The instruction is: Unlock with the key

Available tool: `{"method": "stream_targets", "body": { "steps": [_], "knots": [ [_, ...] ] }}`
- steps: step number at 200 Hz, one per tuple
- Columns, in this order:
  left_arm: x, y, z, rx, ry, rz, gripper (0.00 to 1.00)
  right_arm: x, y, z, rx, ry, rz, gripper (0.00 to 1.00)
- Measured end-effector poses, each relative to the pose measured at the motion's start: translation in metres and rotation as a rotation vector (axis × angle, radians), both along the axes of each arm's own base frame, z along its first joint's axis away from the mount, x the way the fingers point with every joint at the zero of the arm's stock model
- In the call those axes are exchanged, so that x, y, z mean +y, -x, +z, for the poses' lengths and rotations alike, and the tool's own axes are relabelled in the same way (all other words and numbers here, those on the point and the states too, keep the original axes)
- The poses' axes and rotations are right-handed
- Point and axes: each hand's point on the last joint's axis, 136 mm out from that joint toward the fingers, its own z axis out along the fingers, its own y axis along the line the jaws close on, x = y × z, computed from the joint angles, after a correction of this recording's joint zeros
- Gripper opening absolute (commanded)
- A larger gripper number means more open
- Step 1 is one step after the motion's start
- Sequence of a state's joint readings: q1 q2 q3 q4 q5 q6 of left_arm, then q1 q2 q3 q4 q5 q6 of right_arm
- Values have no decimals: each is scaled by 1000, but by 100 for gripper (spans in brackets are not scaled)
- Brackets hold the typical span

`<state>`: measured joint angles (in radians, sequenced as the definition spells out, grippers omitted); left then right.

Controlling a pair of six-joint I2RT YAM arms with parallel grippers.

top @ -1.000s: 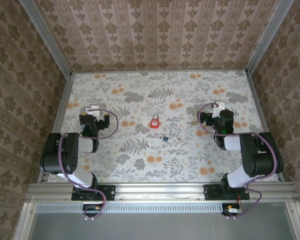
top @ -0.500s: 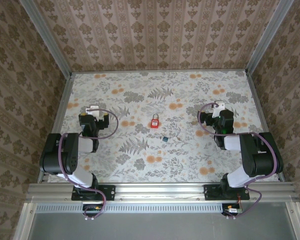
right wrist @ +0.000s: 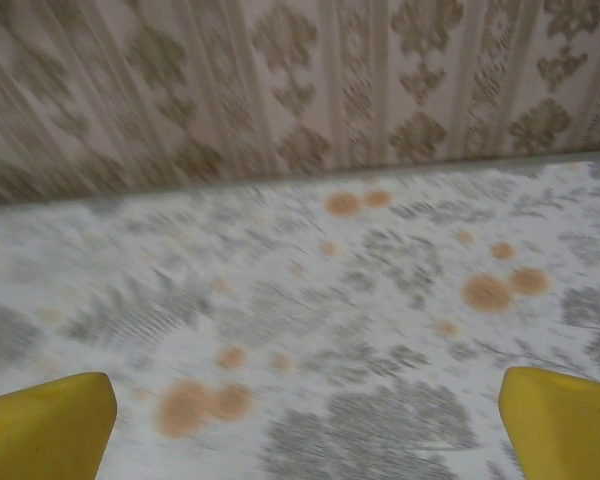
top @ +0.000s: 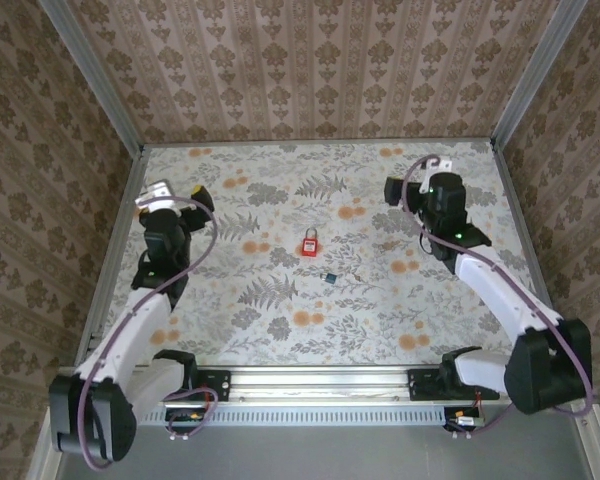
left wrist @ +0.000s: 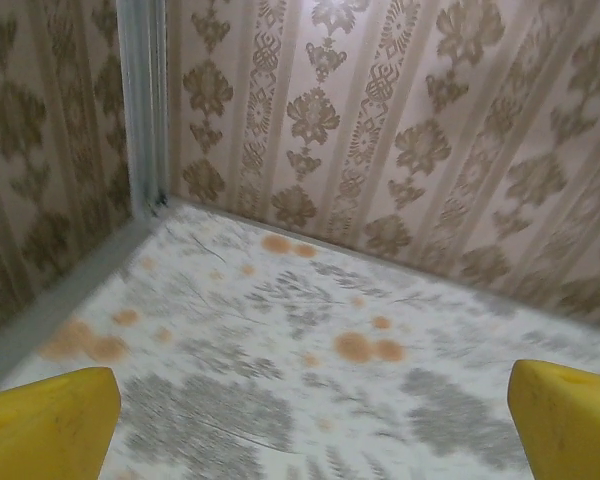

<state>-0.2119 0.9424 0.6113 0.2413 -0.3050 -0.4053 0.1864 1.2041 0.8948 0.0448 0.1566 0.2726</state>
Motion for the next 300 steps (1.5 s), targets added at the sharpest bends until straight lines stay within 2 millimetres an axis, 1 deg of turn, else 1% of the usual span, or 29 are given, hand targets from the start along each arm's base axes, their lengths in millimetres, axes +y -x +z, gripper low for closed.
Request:
{"method": "stream_targets", "body": {
  "steps": [8, 14, 20, 26, 31, 42, 46, 53, 61, 68, 74, 82, 88, 99, 103, 104, 116, 138, 147, 175, 196, 213, 224, 271, 300],
  "knots": [
    [1, 7, -2, -2, 81, -5, 100, -3, 7, 8, 4, -76, -25, 100],
    [4, 12, -6, -7, 142, -2, 100, -5, 12, 9, 13, -128, -36, 93],
    [7, 17, -14, -12, 203, 4, 100, -6, 17, 4, 32, -168, -38, 86],
    [12, 22, -29, -8, 267, 14, 98, -5, 21, -4, 58, -197, -33, 83],
    [15, 26, -44, 3, 312, 23, 95, -5, 25, -14, 94, -228, -38, 79],
    [24, 35, -82, 69, 387, 54, 92, 2, 33, -43, 196, -258, -34, 64],
    [25, 37, -94, 97, 408, 63, 90, 7, 37, -55, 242, -254, -17, 61],
    [25, 41, -116, 165, 431, 71, 88, 16, 44, -74, 316, -254, -1, 57],
    [19, 43, -129, 223, 442, 55, 83, 27, 52, -93, 394, -244, 23, 53],
    [11, 43, -134, 258, 447, 26, 81, 37, 60, -107, 454, -237, 47, 43],
    [5, 42, -134, 280, 448, 1, 80, 46, 69, -118, 498, -226, 77, 38],
    [-6, 40, -132, 305, 442, -40, 79, 56, 80, -129, 545, -221, 110, 34],
    [-16, 36, -127, 314, 440, -77, 78, 65, 89, -137, 579, -211, 143, 31],
    [-33, 31, -117, 318, 429, -142, 78, 77, 103, -148, 625, -190, 197, 22],
    [-37, 29, -115, 317, 423, -154, 78, 81, 108, -151, 642, -191, 210, 20],
    [-41, 28, -113, 319, 422, -168, 78, 81, 109, -152, 645, -188, 214, 20],
    [-61, 25, -108, 332, 399, -233, 78, 91, 119, -160, 687, -176, 261, 20],
    [-96, 21, -110, 382, 353, -338, 77, 103, 126, -173, 741, -165, 314, 20],
    [-108, 19, -113, 405, 339, -373, 76, 107, 129, -181, 769, -156, 331, 17],
    [-139, 14, -119, 462, 309, -466, 74, 115, 134, -205, 855, -117, 366, 17],
    [-159, 13, -120, 486, 297, -529, 74, 118, 132, -215, 886, -94, 381, 17],
    [-170, 15, -121, 499, 291, -565, 74, 121, 129, -215, 887, -83, 392, 17],
    [-174, 16, -123, 508, 292, -578, 74, 124, 127, -215, 884, -76, 401, 18],
    [-184, 23, -126, 529, 287, -616, 74, 129, 119, -216, 875, -25, 409, 19],
    [-185, 24, -126, 531, 287, -621, 74, 130, 117, -219, 880, 3, 410, 19]
  ]
}}
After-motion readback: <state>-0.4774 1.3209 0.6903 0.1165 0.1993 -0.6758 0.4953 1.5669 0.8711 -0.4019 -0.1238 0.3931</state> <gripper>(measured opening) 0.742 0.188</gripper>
